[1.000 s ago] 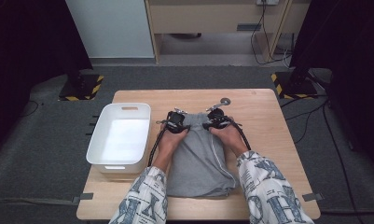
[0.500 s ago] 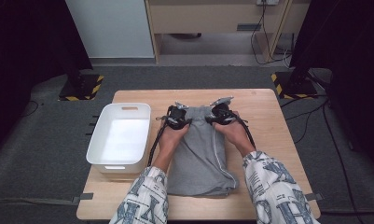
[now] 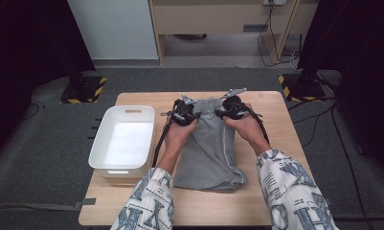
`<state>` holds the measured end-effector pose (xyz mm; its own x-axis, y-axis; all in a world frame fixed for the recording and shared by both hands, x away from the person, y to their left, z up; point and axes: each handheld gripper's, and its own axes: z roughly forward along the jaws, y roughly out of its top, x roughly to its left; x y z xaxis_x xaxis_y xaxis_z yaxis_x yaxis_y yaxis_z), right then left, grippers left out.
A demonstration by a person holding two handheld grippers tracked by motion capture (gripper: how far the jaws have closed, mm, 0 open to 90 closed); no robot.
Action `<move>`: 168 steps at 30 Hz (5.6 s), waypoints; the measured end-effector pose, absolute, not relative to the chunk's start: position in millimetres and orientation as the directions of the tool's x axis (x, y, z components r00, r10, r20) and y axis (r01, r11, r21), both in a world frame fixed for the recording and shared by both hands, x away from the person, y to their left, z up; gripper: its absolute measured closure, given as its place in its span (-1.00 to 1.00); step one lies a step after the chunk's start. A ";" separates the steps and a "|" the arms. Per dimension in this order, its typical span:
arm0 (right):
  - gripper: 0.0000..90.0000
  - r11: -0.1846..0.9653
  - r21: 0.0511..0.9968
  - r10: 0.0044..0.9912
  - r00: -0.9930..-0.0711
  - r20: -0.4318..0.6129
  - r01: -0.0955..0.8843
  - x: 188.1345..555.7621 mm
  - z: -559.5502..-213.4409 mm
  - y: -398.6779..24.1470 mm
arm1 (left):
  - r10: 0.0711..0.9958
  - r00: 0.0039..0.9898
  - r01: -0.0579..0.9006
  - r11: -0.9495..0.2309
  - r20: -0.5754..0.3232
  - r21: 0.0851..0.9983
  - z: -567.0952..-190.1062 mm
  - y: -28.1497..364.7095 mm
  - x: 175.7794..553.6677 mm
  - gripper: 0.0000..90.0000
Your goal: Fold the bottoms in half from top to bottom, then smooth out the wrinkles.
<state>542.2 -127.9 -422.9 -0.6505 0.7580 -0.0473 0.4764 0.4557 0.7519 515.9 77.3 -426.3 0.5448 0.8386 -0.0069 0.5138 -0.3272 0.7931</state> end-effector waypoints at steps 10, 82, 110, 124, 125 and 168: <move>0.61 0.452 0.764 0.757 -0.651 -0.055 0.461 545.8 -414.6 -126.1 | 0.841 0.541 0.503 -0.325 0.001 0.801 -418.9 79.6 518.4 0.66; 0.58 0.458 0.837 0.694 -0.709 -0.127 0.299 462.2 -408.8 -132.0 | 0.765 0.642 0.374 -0.366 0.046 0.852 -418.8 100.3 445.2 0.66; 0.48 0.532 0.796 0.629 -0.764 -0.142 0.289 404.3 -456.9 -137.6 | 0.699 0.714 0.372 -0.440 0.052 0.817 -466.8 101.8 391.3 0.63; 0.37 0.547 0.780 0.617 -0.776 -0.130 0.304 396.8 -469.4 -137.5 | 0.694 0.720 0.392 -0.440 0.028 0.808 -482.3 104.6 383.6 0.63; 0.35 0.547 0.780 0.617 -0.777 -0.129 0.304 396.7 -470.0 -137.6 | 0.693 0.720 0.394 -0.439 0.026 0.807 -483.1 104.8 383.3 0.63; -0.13 0.545 0.751 0.627 -0.776 -0.069 0.374 395.2 -496.7 -139.9 | 0.696 0.718 0.439 -0.484 0.028 0.757 -513.7 104.5 387.3 0.60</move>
